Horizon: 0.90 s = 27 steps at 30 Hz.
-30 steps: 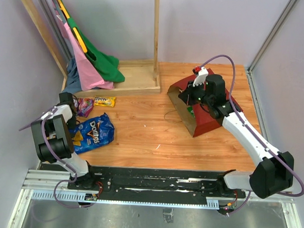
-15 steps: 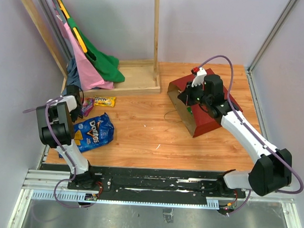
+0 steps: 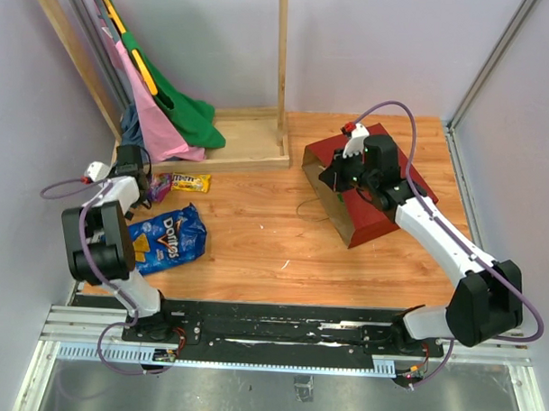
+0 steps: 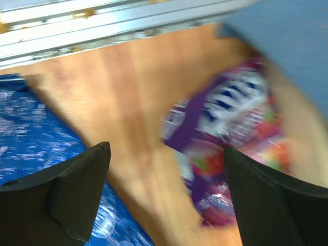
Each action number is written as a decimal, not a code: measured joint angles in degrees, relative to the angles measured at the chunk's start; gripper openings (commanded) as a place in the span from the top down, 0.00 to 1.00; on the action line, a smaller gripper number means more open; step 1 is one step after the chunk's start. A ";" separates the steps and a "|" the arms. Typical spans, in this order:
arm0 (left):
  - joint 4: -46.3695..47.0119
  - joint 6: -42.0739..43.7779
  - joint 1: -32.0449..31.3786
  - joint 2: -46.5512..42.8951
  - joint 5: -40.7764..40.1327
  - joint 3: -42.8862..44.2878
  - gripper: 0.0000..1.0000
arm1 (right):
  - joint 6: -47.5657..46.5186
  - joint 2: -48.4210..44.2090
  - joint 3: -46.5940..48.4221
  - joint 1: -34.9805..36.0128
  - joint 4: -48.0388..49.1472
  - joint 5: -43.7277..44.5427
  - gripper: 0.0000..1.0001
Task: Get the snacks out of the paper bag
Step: Adjust the snack at the center of the board.
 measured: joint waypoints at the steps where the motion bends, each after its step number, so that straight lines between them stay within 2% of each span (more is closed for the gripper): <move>1: 2.21 1.66 -0.44 -2.36 1.38 -0.87 0.05 | 0.02 0.07 0.02 0.00 0.00 -0.07 0.99; 4: 9.35 6.62 -1.77 -9.92 7.48 -2.75 0.04 | 0.04 0.26 0.13 0.00 -0.02 -0.24 0.99; 6: 13.88 10.43 -2.69 -14.40 12.44 -2.78 0.01 | 0.04 0.37 0.46 0.00 -0.02 -0.24 0.99; 10: 20.04 18.25 -4.76 -18.78 23.37 -2.29 0.00 | -0.02 0.28 1.16 0.00 -0.02 -0.02 0.99; 15: 29.29 27.63 -10.45 -19.43 42.10 -3.67 0.00 | -0.02 -0.81 1.18 0.00 -0.11 0.09 0.99; 18: 33.68 34.80 -18.69 -19.43 50.69 -4.37 0.00 | -0.02 -1.60 1.20 -0.09 -0.31 0.17 0.99; 22: 38.91 41.99 -29.35 -18.27 57.61 -4.22 0.00 | 0.55 -1.79 1.22 -1.75 -0.50 -0.33 0.99; 27: 43.08 44.48 -31.89 -13.40 68.08 -2.69 0.00 | 2.80 -1.86 1.18 -6.67 -0.52 -1.14 0.99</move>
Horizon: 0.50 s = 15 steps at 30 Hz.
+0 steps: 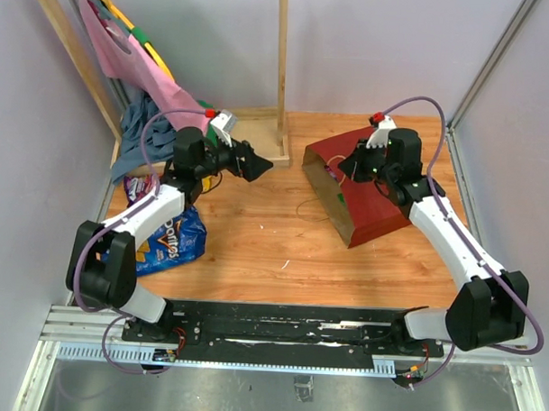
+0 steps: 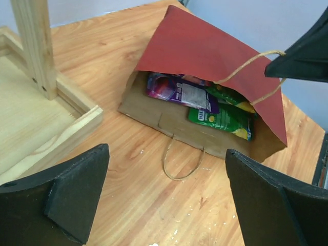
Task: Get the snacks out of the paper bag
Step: Adjust the snack at the center of the board.
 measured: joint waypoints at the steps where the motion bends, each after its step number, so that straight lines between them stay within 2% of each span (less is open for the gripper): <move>1: 0.79 -0.57 0.04 0.68 1.22 0.00 0.00 | 0.35 -0.09 -0.11 -0.81 -0.02 0.09 0.99; 6: 8.02 -0.22 -0.28 -0.63 8.92 -3.56 0.00 | 0.72 -0.85 -1.18 -2.95 -1.20 0.94 0.99; 9: 10.43 2.34 -0.83 -2.95 16.98 -5.31 0.00 | 0.79 -0.87 -1.40 -3.65 -1.77 0.72 0.99; 15: 13.97 4.72 -1.09 -2.80 32.50 -2.67 0.00 | 4.33 -0.44 -2.56 -12.26 -1.16 -3.74 0.99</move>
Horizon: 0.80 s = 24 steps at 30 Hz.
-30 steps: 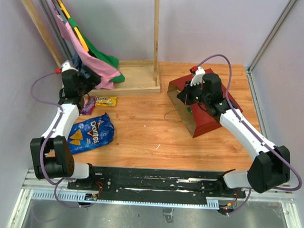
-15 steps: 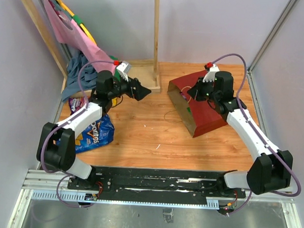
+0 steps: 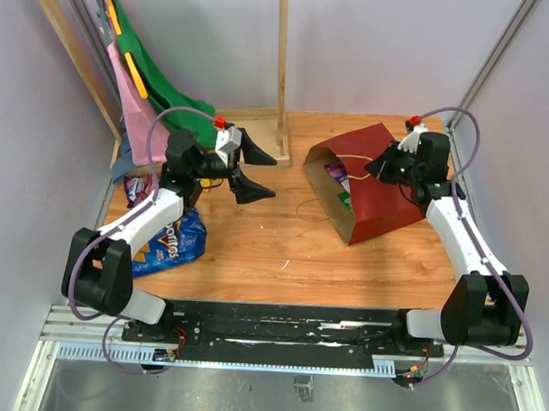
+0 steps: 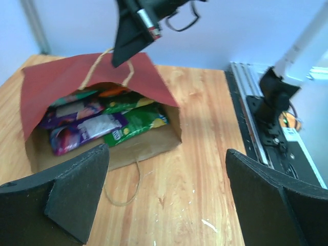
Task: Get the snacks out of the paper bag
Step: Adjust the snack at the center of the board, then adjust the paper bag at the center of the board.
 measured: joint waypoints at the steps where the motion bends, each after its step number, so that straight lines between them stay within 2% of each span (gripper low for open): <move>1: 0.72 -0.07 -0.07 0.72 2.58 0.94 0.00 | 0.74 0.22 -0.22 -1.16 0.15 -0.57 0.99; 4: 1.11 1.60 -1.20 1.97 6.67 1.92 0.00 | 2.16 0.50 -0.79 -3.30 0.20 -1.01 0.99; 6: -4.66 7.58 -3.39 1.99 6.80 2.58 0.01 | 2.32 0.44 -0.83 -3.43 0.28 -1.03 0.99; 9: -17.16 17.35 -8.52 2.93 2.86 7.15 0.05 | 2.32 0.35 -0.81 -4.39 0.15 -1.40 0.99; 11: -23.96 21.68 -12.55 5.62 -1.38 13.29 0.05 | 2.69 0.33 -0.83 -6.36 0.31 -2.40 0.99; 13: -26.03 22.67 -14.99 8.94 -4.35 18.03 0.02 | 3.76 0.20 -0.94 -9.22 1.18 -3.74 0.99; 17: -18.91 14.01 -15.65 14.21 -12.02 18.10 0.00 | 5.35 -0.87 -1.75 -12.41 2.64 -4.59 0.99; 23: -4.70 -3.82 -15.39 22.99 -30.97 12.39 0.05 | 5.57 -2.51 -2.49 -12.13 3.37 -5.92 0.99; 24: -4.24 -4.57 -15.43 23.28 -31.63 12.13 0.05 | 5.38 -2.58 -2.49 -11.32 3.52 -5.88 0.99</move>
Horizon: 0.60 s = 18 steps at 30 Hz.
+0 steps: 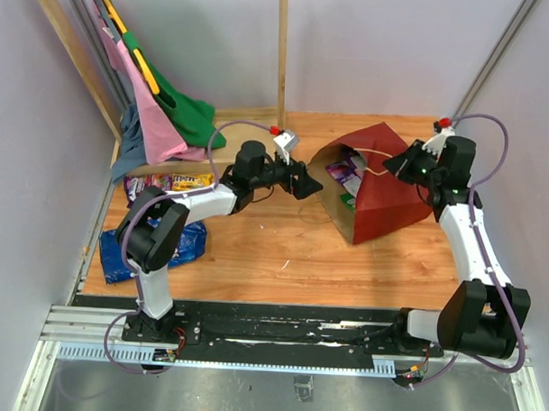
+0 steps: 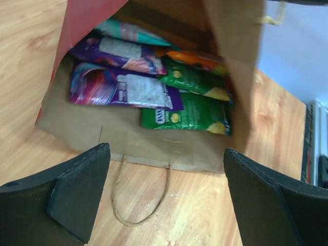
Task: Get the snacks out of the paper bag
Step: Adjust the paper bag at the center of the board.
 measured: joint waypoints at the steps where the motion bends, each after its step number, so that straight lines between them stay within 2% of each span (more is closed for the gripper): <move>1: 2.03 -2.25 -0.39 0.72 -3.32 -1.16 0.05 | -0.26 -0.04 0.00 0.66 -0.04 0.11 0.99; 5: 6.56 -7.30 -3.48 2.34 -13.92 -2.93 0.07 | -3.65 0.31 1.07 7.74 -1.62 1.03 0.99; 10: 14.03 -13.94 -6.43 4.52 -22.49 -4.13 0.15 | -9.07 2.14 5.64 17.25 -4.46 3.28 0.99; 13: 19.96 -19.32 -6.45 6.34 -26.03 -6.60 0.19 | -9.86 2.23 5.92 18.84 -4.57 3.74 0.99; 15: 23.63 -22.91 -6.21 7.98 -27.04 -8.37 0.16 | -10.01 2.36 5.92 18.91 -4.66 4.15 0.99; 16: 25.79 -25.24 -6.14 8.94 -27.39 -9.66 0.05 | -10.03 2.43 5.92 18.91 -4.76 4.37 0.99; 18: 29.40 -29.07 -6.16 10.21 -27.58 -12.41 0.00 | -10.12 2.45 5.90 18.91 -4.92 4.76 0.99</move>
